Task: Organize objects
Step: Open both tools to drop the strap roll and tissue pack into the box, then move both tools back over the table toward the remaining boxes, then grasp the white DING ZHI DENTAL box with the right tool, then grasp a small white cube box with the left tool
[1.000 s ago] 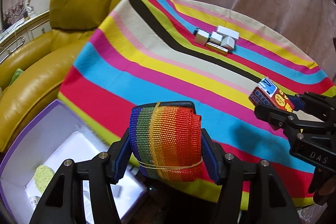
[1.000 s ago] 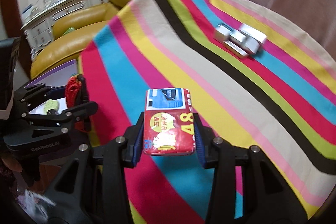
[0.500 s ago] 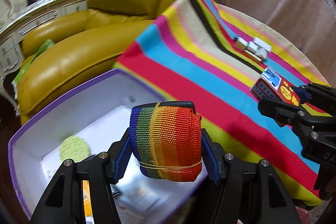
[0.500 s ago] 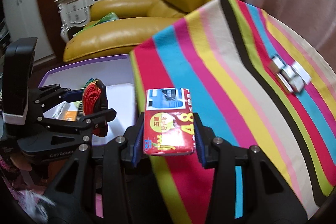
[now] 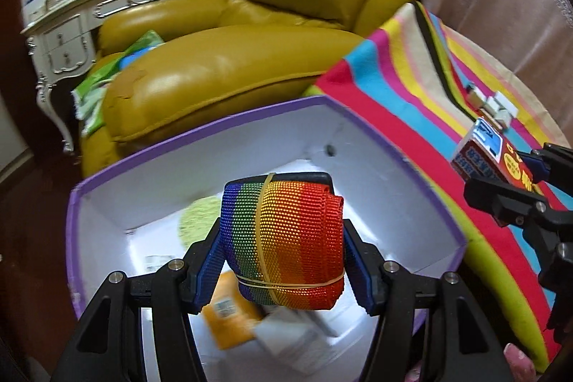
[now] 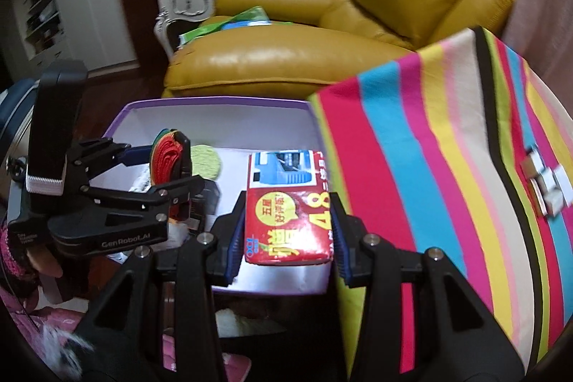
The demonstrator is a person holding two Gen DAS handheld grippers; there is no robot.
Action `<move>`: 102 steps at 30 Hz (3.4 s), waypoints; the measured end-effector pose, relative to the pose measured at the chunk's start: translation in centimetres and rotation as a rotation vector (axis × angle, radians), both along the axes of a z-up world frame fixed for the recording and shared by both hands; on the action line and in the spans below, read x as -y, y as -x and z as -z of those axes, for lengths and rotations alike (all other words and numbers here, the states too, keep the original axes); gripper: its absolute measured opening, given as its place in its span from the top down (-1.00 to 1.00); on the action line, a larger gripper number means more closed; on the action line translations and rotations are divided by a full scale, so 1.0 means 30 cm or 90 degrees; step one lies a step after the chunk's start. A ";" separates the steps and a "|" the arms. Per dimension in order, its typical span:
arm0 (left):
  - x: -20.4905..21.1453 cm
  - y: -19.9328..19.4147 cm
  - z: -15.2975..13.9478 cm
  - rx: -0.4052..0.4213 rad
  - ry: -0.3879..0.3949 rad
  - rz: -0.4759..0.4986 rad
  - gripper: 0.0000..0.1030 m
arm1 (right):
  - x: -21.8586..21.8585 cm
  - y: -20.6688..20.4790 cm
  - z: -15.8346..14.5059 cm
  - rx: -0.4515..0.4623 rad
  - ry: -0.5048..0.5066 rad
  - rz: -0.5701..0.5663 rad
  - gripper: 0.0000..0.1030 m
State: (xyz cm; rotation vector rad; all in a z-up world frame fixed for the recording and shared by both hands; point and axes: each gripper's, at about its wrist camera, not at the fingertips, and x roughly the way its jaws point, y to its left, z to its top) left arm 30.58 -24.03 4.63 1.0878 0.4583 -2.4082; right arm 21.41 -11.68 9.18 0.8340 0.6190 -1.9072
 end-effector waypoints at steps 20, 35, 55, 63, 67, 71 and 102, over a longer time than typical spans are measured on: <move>-0.250 0.268 -0.125 -0.001 0.014 0.120 -0.68 | -0.437 0.262 -0.039 0.009 0.119 0.236 -0.75; -0.660 1.107 0.012 -0.015 0.003 0.326 -0.68 | -1.035 0.607 0.132 0.061 0.098 0.515 -0.75; -0.569 1.255 0.063 -0.013 -0.045 0.324 -1.00 | -0.908 1.278 0.308 0.075 0.022 0.461 -0.80; -0.569 1.256 0.063 -0.021 -0.059 0.321 -1.00 | -0.769 1.404 0.316 0.062 -0.007 0.380 -0.80; -0.573 1.254 0.062 -0.020 -0.057 0.321 -1.00 | -0.785 1.332 0.291 0.065 0.001 0.354 0.33; -0.578 1.252 0.060 -0.017 -0.054 0.319 -1.00 | -0.850 1.153 0.295 0.059 0.002 0.339 0.33; -0.754 1.424 0.047 0.070 0.164 0.445 -0.97 | -1.075 0.938 0.263 0.020 0.009 0.477 0.33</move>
